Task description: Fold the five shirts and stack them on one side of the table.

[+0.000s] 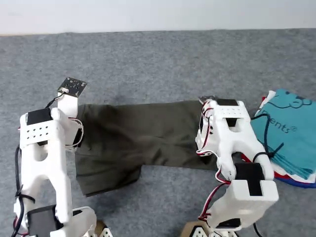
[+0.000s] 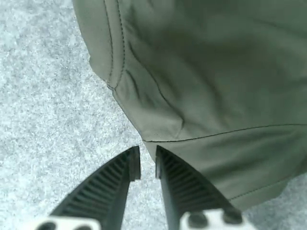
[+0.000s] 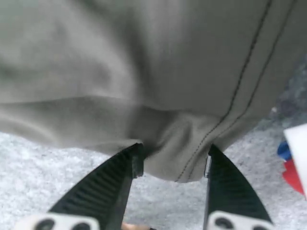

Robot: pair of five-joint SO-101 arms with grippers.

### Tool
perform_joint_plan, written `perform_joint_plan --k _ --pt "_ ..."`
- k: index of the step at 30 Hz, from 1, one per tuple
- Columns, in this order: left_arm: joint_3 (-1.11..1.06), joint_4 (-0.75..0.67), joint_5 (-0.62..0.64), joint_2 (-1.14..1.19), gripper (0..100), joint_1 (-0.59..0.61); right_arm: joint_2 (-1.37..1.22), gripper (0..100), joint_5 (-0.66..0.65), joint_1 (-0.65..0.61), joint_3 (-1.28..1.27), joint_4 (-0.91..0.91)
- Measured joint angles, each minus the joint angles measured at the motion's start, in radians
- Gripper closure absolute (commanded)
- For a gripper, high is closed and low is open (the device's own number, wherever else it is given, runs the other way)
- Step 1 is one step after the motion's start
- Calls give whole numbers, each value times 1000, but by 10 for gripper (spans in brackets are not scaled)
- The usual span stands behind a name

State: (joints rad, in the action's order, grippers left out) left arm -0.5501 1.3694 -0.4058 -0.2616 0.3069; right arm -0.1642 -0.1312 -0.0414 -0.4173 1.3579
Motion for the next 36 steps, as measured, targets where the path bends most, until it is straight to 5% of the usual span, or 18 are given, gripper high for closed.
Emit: perform_joint_plan --k 12,17,36 --pt "0 0 0 0 942 0 -80 790 -5 38 -5 -32" --pt "0 0 0 0 942 0 -157 987 -5 6 46 -14" --pt "0 0 0 0 942 0 -58 988 -64 -31 358 112"
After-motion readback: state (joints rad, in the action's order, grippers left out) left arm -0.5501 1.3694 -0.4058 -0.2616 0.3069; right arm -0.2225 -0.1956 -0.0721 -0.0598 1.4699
